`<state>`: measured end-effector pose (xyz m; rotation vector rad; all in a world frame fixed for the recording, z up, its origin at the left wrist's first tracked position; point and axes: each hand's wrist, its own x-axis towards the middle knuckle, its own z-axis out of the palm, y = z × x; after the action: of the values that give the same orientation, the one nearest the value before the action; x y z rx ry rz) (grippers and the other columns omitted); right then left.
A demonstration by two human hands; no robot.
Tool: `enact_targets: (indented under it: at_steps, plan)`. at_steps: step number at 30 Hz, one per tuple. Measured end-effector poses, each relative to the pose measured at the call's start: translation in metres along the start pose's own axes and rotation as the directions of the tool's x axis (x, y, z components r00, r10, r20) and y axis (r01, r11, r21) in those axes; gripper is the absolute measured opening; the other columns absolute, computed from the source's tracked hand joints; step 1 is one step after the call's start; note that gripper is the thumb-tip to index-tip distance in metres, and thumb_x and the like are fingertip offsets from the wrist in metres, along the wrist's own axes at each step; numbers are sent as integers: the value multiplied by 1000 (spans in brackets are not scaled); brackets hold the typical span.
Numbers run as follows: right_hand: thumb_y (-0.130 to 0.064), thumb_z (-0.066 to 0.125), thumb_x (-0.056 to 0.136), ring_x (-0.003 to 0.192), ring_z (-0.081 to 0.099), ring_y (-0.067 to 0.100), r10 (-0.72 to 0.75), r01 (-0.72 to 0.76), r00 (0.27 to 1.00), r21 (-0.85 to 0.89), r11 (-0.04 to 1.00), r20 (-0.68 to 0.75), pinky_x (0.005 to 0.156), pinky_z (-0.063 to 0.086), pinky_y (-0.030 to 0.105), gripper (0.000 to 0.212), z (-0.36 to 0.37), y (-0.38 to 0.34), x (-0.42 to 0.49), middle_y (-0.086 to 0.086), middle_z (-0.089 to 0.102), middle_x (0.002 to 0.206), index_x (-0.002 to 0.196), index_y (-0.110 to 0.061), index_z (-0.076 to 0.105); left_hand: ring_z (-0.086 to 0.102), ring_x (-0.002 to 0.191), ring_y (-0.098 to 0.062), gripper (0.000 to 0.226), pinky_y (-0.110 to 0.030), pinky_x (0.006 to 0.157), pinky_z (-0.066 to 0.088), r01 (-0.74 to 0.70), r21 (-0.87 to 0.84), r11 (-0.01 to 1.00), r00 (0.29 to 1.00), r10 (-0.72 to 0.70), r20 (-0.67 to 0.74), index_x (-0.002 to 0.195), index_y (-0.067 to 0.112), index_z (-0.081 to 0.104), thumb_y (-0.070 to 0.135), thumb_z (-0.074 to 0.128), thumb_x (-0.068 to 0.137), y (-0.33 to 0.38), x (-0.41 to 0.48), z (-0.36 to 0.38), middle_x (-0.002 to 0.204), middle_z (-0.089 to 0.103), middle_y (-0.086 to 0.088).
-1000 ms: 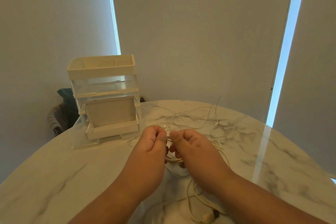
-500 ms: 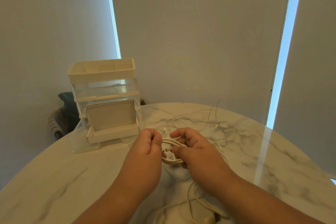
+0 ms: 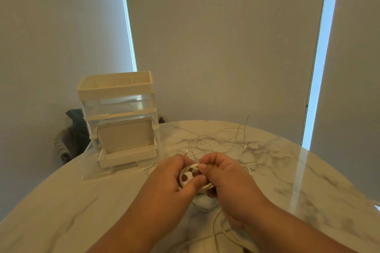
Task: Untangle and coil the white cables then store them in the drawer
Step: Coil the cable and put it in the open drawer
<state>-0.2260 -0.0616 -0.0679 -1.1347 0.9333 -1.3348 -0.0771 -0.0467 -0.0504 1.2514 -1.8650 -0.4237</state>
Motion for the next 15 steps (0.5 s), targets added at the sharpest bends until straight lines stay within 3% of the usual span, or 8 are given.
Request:
enact_targets:
  at_steps: [4, 9, 11, 15]
  plan:
    - [-9, 60, 96, 61, 54, 10, -30, 37, 997, -92, 995, 74, 54, 41, 24, 10, -2, -3, 1, -2, 67, 68, 94, -16, 66, 56, 88, 9, 7, -6, 70, 39, -68, 67, 995, 994, 74, -85, 92, 38, 72, 35, 66, 89, -2, 3, -7, 84, 64, 27]
    - [-16, 59, 99, 73, 58, 15, -36, 63, 988, -173, 983, 151, 60, 43, 31, 18, -3, -2, 2, 3, 75, 85, 93, -24, 74, 60, 86, 11, 20, -7, 70, 45, -89, 80, 993, 986, 100, -135, 107, 42, 70, 31, 66, 90, -3, 4, -12, 83, 67, 31]
    - [-16, 57, 99, 71, 58, 14, -40, 69, 987, -186, 980, 155, 60, 43, 31, 20, -3, -3, 2, 2, 74, 82, 93, -25, 74, 61, 83, 6, 13, -12, 66, 47, -111, 91, 990, 986, 121, -111, 97, 42, 66, 31, 66, 90, -3, 4, -12, 82, 66, 27]
    - [-10, 55, 99, 60, 53, 12, -16, 28, 993, -101, 995, 115, 53, 39, 26, 24, -3, -5, 2, 4, 66, 72, 88, -22, 74, 57, 92, 3, 10, -10, 76, 42, -215, 195, 957, 969, 234, -78, 84, 34, 68, 31, 76, 80, -5, 7, -15, 83, 63, 21]
